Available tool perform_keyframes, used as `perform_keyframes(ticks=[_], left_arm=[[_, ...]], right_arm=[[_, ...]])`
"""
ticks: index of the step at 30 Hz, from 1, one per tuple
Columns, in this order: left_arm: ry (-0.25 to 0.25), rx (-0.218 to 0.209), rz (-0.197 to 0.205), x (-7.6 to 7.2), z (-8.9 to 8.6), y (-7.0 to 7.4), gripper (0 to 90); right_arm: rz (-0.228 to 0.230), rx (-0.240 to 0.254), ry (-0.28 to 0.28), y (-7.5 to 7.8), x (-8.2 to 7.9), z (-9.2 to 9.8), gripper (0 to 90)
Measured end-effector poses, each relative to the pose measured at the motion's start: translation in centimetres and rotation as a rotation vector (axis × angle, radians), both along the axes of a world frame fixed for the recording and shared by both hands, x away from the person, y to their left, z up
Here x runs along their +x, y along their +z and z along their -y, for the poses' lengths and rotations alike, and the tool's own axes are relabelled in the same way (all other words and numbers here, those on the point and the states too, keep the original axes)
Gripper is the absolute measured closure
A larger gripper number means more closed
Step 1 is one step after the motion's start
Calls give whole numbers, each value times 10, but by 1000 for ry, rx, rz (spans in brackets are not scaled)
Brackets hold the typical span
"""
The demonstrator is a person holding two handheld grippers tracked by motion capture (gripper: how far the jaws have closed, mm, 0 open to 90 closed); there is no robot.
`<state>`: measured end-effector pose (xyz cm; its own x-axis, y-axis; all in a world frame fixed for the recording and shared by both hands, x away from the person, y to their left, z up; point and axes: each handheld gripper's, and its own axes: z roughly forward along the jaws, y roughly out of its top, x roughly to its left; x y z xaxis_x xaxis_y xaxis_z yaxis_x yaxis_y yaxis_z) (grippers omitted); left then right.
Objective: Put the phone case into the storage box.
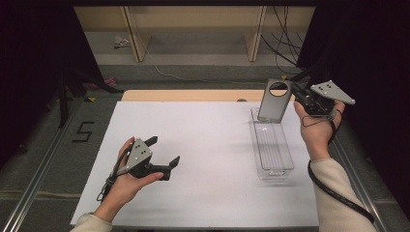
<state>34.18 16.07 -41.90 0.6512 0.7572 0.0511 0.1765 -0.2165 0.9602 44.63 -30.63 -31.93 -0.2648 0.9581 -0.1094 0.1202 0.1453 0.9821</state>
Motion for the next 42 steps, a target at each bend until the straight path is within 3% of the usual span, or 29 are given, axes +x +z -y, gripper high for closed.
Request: perform_keyframes(ticks=[42], left_arm=[[4,1,0,0,-1,0,31]], right_arm=[[-8,-15,-13,-4,17,0,843]])
